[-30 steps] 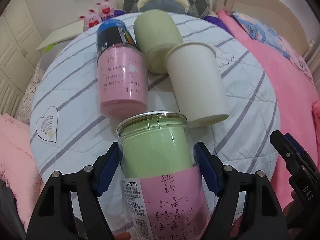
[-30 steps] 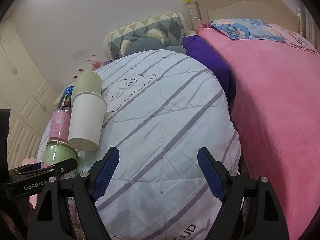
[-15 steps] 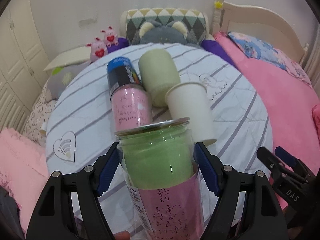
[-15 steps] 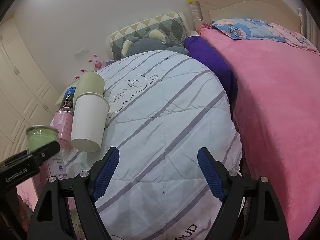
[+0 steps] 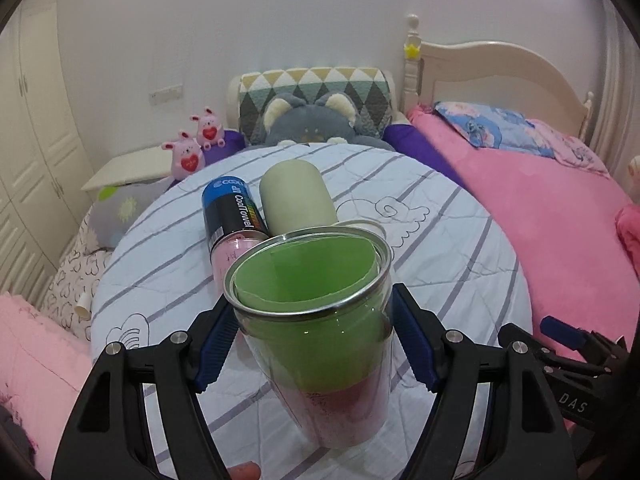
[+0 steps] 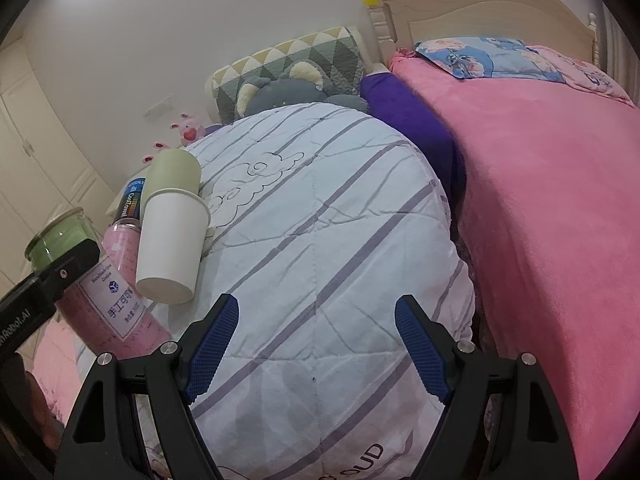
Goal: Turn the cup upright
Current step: 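Rotate the tumbler with the left gripper until its open rim faces up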
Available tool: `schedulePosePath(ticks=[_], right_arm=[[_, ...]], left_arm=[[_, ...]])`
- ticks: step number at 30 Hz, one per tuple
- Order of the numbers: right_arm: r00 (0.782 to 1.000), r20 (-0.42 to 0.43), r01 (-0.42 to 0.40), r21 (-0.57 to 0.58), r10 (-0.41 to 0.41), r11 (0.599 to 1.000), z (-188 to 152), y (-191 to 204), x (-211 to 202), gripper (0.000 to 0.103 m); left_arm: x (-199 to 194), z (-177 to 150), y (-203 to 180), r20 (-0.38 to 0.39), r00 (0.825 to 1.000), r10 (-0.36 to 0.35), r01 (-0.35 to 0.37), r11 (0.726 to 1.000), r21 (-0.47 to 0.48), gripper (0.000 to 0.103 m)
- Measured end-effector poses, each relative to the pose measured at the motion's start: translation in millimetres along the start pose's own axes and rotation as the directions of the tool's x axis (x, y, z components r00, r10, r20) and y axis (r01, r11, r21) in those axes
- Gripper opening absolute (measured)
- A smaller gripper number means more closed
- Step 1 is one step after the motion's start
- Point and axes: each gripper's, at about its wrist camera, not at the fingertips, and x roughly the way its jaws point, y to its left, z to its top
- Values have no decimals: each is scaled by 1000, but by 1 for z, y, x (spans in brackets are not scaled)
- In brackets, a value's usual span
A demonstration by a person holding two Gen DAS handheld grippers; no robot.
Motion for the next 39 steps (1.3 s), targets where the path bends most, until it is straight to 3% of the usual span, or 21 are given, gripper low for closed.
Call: schedulePosePath(ticks=[11,15,29,39], right_arm=[[1000,16,15,-3,-15,1000,-14,1,-15,82],[999,28,19,-6,-19,1000,-20,3,-22,82],[997,65,35,-11,-35,999,-32,7,-43,82],[990,133,60,-42,-54,997,-47,19,-64,82]], left_arm=[[-22,-21,-6,14,1000,-19,19,1000,9,75],[-30,-26,-9,53,998,19,-20,1000,17,97],[-49,-32,-10,113,994,-8,7,1000,13,98],[-66,-46,-10,196,980,-32,25,999,38,98]])
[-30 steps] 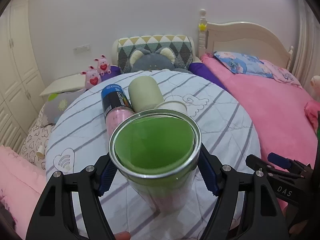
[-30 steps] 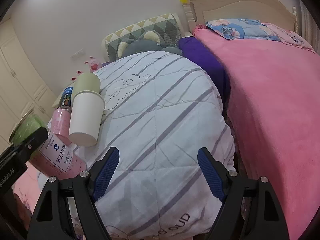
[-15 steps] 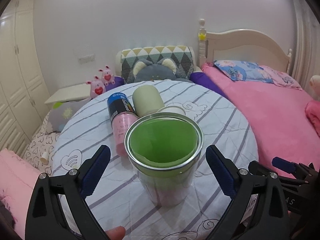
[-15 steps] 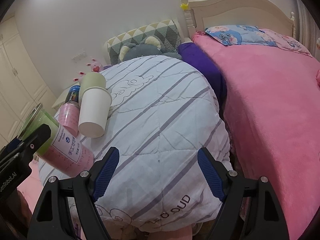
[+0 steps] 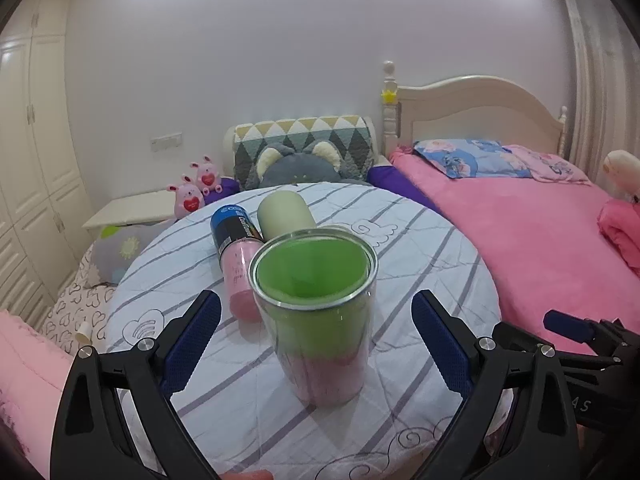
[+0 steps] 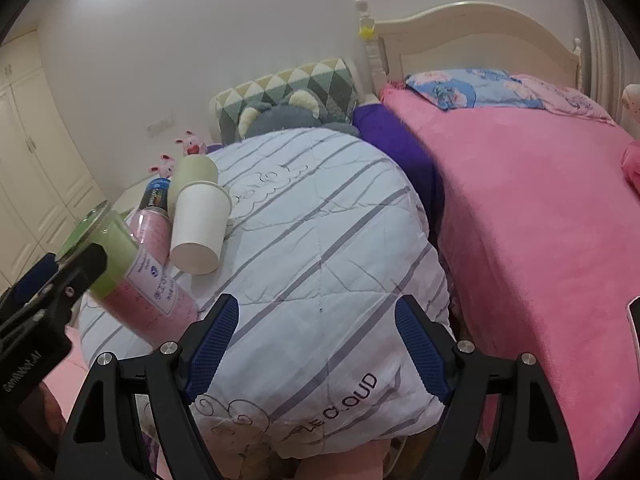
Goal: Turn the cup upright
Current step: 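Rotate the tumbler with the left gripper until its open rim faces up, then lower the upright tumbler onto the table and open the left gripper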
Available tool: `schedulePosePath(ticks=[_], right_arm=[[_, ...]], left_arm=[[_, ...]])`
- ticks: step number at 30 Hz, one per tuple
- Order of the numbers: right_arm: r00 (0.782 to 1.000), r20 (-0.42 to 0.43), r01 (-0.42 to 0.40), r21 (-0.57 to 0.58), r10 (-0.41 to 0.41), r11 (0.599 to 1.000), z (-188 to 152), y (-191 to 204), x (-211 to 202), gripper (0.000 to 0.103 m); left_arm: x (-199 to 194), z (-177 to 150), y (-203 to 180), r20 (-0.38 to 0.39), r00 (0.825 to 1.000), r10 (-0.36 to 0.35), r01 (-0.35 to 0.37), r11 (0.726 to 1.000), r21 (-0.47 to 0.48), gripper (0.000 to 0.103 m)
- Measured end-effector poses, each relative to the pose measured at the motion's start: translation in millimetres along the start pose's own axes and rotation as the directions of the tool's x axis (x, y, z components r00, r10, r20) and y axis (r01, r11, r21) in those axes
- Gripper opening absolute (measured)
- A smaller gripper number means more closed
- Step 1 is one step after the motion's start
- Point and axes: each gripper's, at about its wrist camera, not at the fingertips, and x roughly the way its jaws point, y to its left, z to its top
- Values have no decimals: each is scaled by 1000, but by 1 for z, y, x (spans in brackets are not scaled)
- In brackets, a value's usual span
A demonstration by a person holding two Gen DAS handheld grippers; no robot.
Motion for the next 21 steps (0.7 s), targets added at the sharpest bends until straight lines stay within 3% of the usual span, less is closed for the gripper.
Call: schedulePosePath(ticks=[8,21], right_arm=[[994,106,34,-95,-24,995,-21,27,-27,82],[982,187,25,-119,-3,993,-52,48,-27,82]], left_arm=[[-22,-21,11,66,998,-8,7,1000,5,98],[-26,-47,35,125,992,-1,3,1000,-16,98]])
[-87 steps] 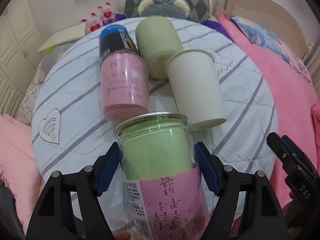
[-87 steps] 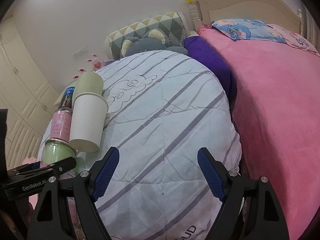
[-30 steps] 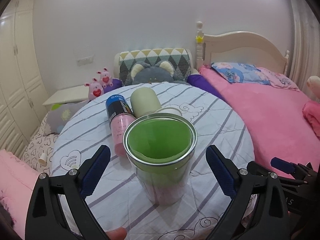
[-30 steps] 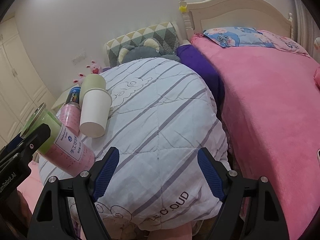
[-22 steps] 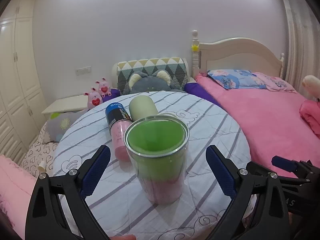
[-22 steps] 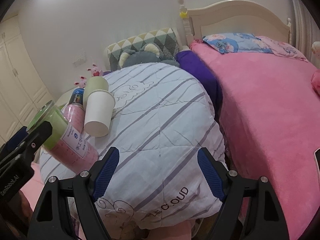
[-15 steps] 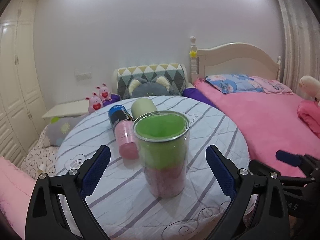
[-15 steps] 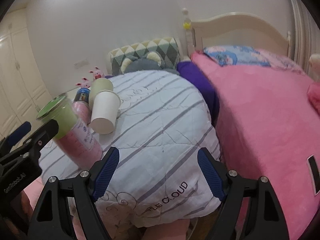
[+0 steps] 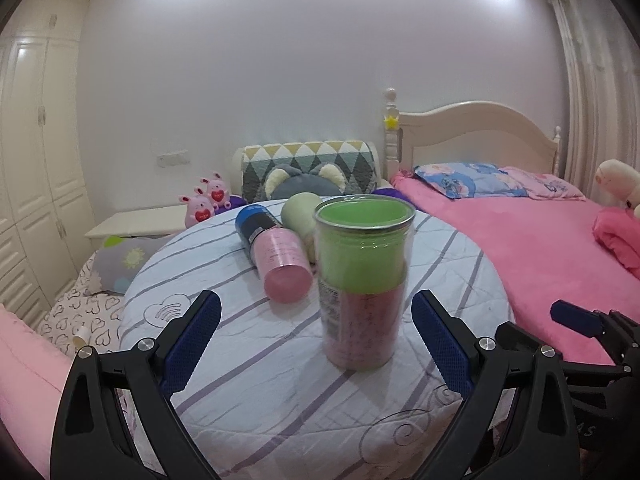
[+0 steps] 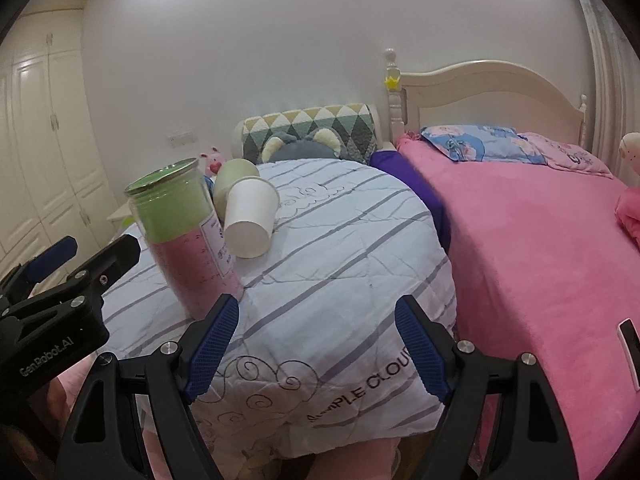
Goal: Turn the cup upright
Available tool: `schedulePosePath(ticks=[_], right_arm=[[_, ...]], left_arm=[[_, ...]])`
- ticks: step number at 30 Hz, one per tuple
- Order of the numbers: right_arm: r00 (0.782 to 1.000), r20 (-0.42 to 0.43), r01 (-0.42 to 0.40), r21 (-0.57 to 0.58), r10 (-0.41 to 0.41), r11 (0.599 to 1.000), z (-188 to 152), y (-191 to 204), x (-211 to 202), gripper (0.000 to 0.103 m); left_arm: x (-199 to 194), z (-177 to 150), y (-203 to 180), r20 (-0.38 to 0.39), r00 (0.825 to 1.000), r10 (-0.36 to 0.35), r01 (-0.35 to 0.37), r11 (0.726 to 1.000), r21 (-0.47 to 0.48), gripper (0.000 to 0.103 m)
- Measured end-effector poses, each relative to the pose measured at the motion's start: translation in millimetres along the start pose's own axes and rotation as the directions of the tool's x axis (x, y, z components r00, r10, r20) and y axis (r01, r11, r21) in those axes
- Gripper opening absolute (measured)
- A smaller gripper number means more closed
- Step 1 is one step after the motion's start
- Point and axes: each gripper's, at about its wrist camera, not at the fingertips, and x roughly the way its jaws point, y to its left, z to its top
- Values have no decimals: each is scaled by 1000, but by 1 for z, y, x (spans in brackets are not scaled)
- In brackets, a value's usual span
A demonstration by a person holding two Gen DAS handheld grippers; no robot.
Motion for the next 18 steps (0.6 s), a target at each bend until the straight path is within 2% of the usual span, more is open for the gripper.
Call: schedulePosePath(ticks=[12,18], right_arm=[[992,129,21,-42,-16,999,-9,12,-8,82],[992,123,18,-38,-13,999,-10,10,-5,82]], left_arm=[[4,-11,11,68,998,13,-12,1000,-6,98],[3,-13,7,95,995,5,-5,1000,2,98]])
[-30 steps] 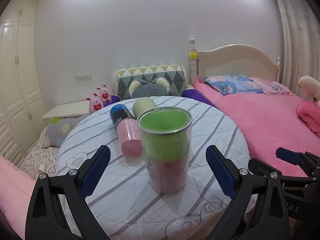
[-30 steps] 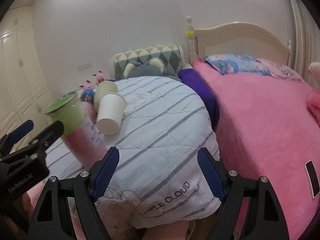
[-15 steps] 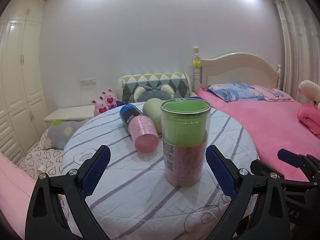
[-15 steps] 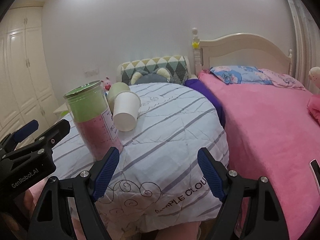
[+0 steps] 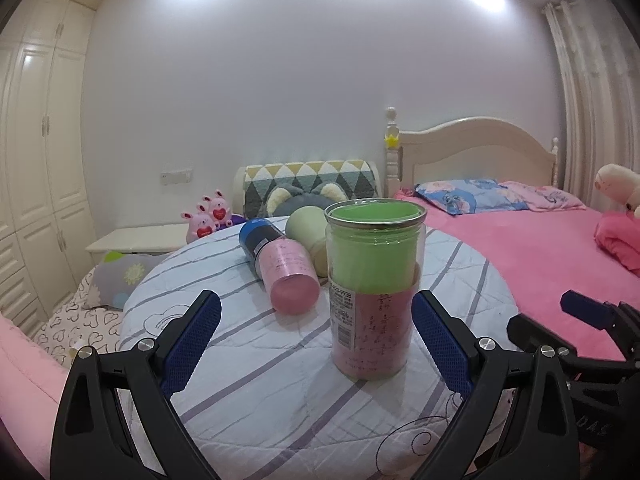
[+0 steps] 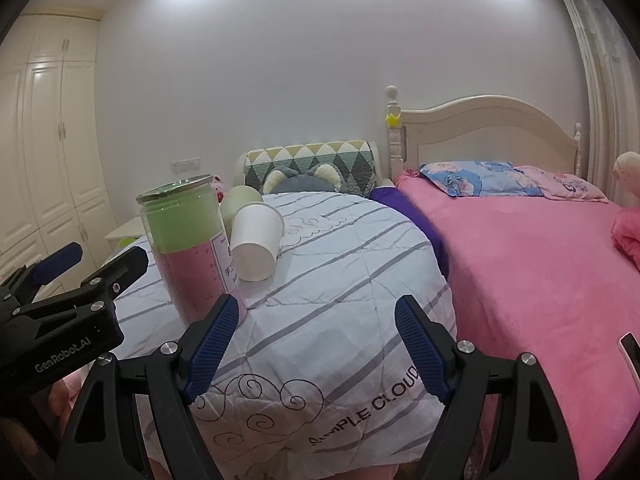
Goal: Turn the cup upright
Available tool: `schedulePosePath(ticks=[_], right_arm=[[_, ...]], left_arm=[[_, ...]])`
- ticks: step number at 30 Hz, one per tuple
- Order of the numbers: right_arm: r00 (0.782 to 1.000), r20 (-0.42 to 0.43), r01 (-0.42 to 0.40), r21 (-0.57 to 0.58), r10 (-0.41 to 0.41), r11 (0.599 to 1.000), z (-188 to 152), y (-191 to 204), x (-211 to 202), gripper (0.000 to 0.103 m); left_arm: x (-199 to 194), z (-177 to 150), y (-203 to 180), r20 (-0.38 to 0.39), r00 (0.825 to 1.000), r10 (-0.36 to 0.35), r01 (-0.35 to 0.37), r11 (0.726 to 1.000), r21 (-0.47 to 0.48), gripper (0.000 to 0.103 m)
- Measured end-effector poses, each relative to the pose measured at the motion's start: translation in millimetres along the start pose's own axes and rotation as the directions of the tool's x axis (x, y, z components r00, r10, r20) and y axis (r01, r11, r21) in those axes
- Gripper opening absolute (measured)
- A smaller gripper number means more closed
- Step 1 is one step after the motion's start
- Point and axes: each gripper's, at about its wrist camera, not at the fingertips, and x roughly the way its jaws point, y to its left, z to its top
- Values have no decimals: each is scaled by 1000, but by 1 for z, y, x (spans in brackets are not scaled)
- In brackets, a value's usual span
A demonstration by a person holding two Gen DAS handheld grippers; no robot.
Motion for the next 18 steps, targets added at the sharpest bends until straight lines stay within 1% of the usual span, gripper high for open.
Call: schedulePosePath(ticks=[6,18], right_arm=[[1000,-20,-4,-11,4,1000,-5,2,2,82],[1000,-24,-5,-12,5,1000,-7,3,0,82]], left_arm=[[-2,0,-3,4,1000,2,-2,1000,-7,98],[-3,-1,-4,3,1000,14,-14,1000,-4,98]])
